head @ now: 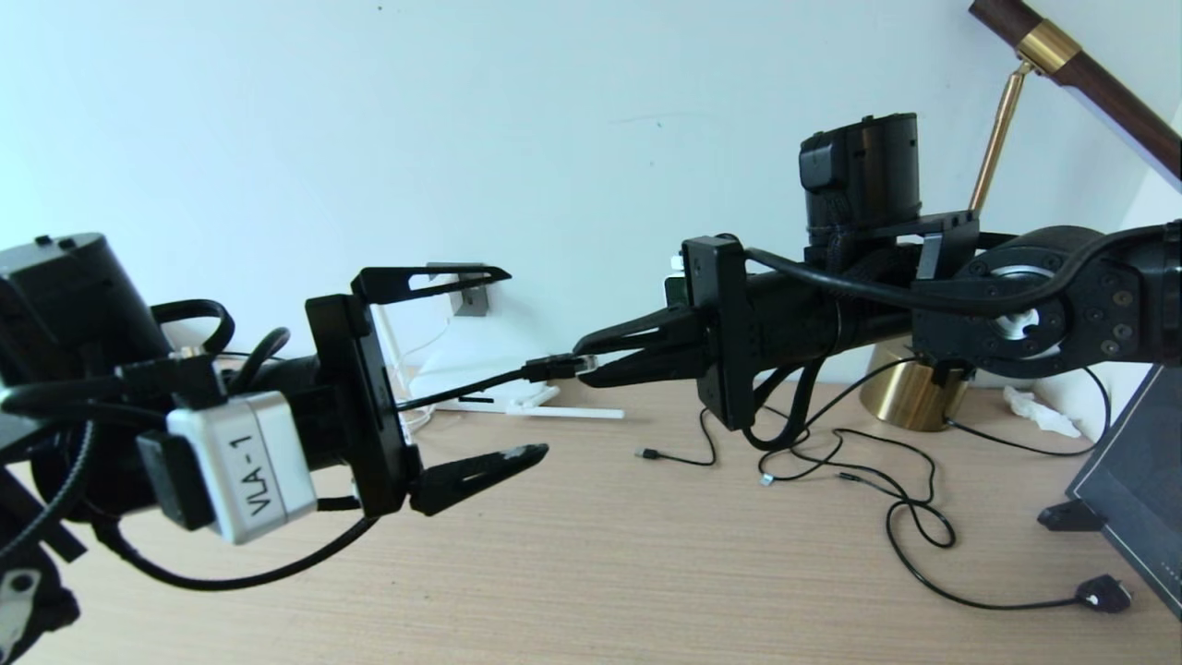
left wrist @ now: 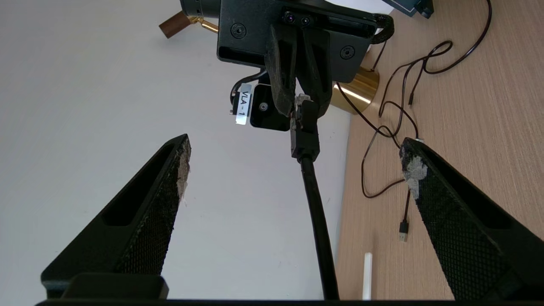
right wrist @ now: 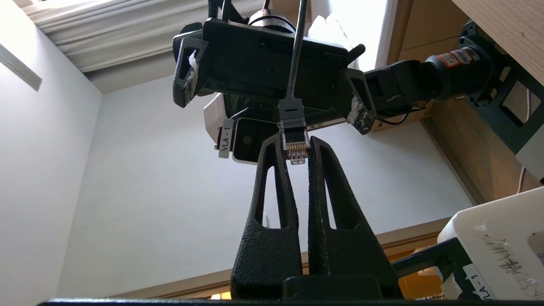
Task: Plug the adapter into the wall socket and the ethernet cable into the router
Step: Hand it to the other hand
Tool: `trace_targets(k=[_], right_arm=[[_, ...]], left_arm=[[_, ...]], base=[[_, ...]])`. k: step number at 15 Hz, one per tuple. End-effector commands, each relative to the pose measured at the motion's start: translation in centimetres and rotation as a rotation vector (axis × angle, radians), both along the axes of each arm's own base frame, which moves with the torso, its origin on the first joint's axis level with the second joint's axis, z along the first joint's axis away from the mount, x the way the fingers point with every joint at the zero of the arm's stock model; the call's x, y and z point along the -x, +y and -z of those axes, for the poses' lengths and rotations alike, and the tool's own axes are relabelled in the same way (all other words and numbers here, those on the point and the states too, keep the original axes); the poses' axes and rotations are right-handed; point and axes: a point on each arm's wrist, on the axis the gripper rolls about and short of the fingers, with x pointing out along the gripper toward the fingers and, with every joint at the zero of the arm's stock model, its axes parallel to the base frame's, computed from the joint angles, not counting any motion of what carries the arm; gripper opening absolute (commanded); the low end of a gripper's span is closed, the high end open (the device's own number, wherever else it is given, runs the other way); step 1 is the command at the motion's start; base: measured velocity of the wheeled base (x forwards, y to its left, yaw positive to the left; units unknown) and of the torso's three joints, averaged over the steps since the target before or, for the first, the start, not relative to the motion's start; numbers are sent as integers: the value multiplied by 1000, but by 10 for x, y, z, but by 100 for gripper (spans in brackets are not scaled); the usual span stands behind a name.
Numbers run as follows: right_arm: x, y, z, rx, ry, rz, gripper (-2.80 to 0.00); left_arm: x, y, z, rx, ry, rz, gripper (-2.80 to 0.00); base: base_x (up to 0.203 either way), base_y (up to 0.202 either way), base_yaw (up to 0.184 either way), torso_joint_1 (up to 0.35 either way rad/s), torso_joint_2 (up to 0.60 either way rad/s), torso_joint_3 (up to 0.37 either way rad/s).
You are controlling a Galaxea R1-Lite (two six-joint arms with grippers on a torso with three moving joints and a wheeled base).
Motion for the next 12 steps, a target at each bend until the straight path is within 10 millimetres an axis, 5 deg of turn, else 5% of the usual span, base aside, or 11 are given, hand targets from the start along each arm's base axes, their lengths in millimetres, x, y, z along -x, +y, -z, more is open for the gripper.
trace_targets(k=[1,12], right_arm=[[0,0,1,1,11,-7,-280],[6,8,2,2,5,-29,-280]], left_arm=[[-1,0,0,-2,-7,4,0],[2,1,6,-5,24,2,0]], base=[[0,0,0,0,0,0],[0,0,0,0,0,0]])
